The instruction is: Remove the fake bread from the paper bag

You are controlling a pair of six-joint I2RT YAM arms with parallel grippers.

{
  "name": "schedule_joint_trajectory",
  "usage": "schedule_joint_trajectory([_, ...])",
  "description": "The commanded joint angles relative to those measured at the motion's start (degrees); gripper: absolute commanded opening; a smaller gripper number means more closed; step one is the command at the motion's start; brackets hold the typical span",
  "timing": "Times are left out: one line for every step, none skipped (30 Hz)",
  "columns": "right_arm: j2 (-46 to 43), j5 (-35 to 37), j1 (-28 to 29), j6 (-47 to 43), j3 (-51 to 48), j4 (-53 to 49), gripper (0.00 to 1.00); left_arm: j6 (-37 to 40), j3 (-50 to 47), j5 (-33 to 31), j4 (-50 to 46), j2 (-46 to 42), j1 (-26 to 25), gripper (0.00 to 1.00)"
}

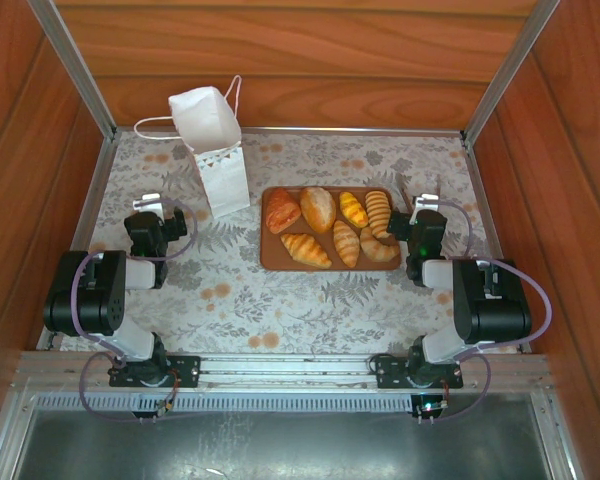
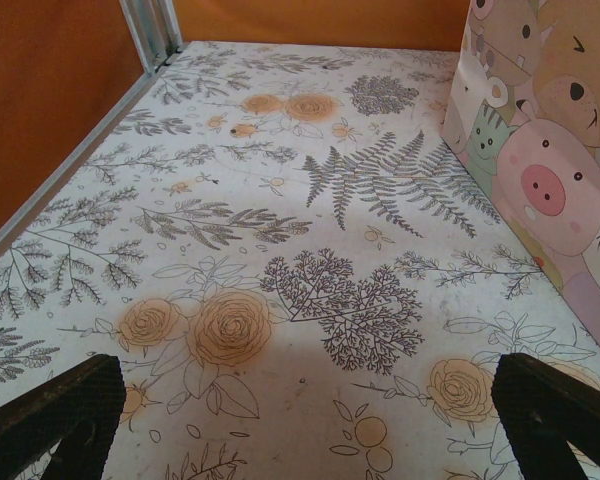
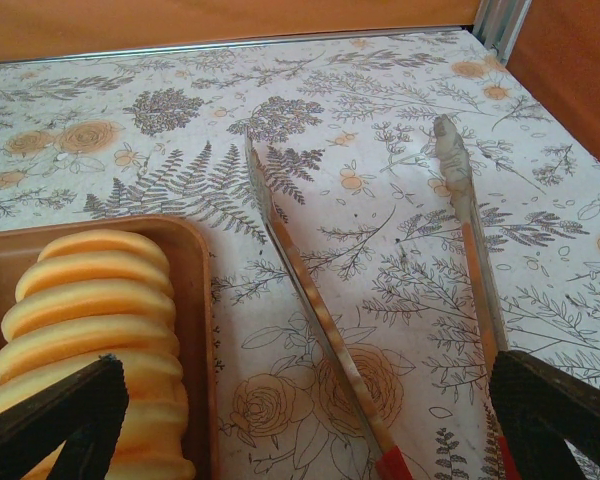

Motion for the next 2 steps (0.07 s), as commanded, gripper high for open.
schedule_joint_trajectory([-0.16,1.26,0.29,0.75,0.72,0.02,1.0,-0.31,0.16,-0.62,-0.38,-0.75,-0.25,1.0])
schedule_joint_trajectory([-0.15,1.24,0.29,0.67,0.67,0.04,1.0,-0.3,0.09,-0.62,-0.42,-0.75,-0.23,1.0])
